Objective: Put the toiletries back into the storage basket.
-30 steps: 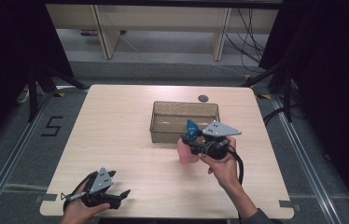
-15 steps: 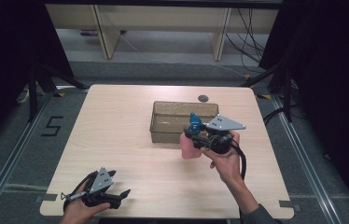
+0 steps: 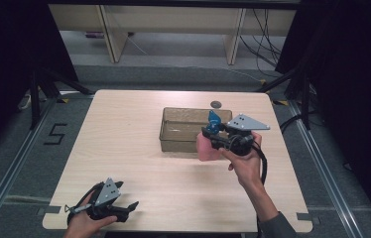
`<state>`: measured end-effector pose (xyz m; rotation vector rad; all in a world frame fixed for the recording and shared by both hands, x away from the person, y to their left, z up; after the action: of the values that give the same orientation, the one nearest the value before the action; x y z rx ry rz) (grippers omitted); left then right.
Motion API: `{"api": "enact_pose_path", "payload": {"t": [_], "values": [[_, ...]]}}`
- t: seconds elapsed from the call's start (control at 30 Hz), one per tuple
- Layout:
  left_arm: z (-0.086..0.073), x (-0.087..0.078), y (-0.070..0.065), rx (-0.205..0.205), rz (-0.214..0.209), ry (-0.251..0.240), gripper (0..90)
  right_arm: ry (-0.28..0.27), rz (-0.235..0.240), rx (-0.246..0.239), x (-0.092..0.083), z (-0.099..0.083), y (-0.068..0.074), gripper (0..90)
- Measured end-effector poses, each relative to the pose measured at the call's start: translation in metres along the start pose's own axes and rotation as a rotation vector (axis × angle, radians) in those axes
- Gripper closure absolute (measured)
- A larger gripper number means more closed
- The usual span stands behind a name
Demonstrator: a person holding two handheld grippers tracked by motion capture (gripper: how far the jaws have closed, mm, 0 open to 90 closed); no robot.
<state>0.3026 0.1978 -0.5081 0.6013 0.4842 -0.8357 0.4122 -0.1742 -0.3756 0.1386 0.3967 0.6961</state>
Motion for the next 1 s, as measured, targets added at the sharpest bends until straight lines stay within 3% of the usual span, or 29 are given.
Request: {"api": "enact_pose_path", "payload": {"t": [0.07, 0.1, 0.2, 0.33, 0.43, 0.47, 0.5, 0.6, 0.73, 0.8, 0.87, 0.9, 1.0], "values": [[0.0, 0.0, 0.0, 0.004, -0.004, -0.006, 15.4, -0.012, 0.0, -0.01, 0.0, 0.003, -0.002, 53.5], [0.0, 0.001, -0.002, -0.018, -0.006, -0.012, 15.4, -0.008, -0.004, 0.001, -0.002, 0.005, -0.003, 53.5], [0.0, 0.001, 0.0, -0.001, 0.01, -0.002, 15.4, -0.024, -0.014, -0.007, -0.003, 0.009, -0.005, 53.5], [0.0, 0.001, -0.002, -0.022, -0.013, -0.013, 15.4, -0.029, -0.02, -0.002, -0.003, 0.015, -0.008, 53.5], [0.0, 0.001, 0.0, 0.005, 0.007, -0.002, 15.4, -0.027, -0.016, 0.02, -0.002, 0.018, -0.009, 53.5], [0.0, 0.001, 0.0, 0.003, -0.003, -0.005, 15.4, -0.033, -0.024, 0.005, -0.002, 0.02, -0.01, 53.5], [0.0, 0.001, -0.002, -0.023, -0.014, -0.014, 15.4, -0.033, -0.02, 0.019, -0.002, 0.021, -0.01, 53.5], [0.0, 0.001, 0.0, 0.002, 0.007, -0.003, 15.4, -0.055, -0.022, 0.031, 0.001, 0.025, -0.014, 53.5], [-0.001, 0.0, 0.0, -0.001, -0.006, 0.004, 15.4, -0.053, -0.039, 0.048, 0.001, 0.028, -0.019, 53.5], [0.0, 0.001, 0.0, 0.004, 0.008, -0.003, 15.4, -0.065, -0.046, 0.04, 0.002, 0.031, -0.023, 53.5], [0.0, 0.001, -0.001, -0.004, -0.007, -0.006, 15.4, -0.065, -0.062, 0.033, 0.002, 0.033, -0.026, 53.5], [0.0, 0.002, -0.003, -0.033, -0.009, -0.023, 15.4, -0.056, -0.06, 0.058, 0.002, 0.033, -0.025, 53.5], [0.0, 0.002, 0.0, -0.001, 0.013, -0.009, 15.4, -0.058, -0.061, 0.057, 0.003, 0.033, -0.028, 53.5]]}}
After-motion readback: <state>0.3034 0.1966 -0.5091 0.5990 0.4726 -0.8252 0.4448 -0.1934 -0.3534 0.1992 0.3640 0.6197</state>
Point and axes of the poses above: each handheld gripper's, and its own axes: x roughly forward along the jaws, z roughly out of its top, y roughly to its left, the point moved 1 cm from there along x, roughly forward along the jaws, and after that the axes turned 14 degrees about x, right-handed, at the moved point
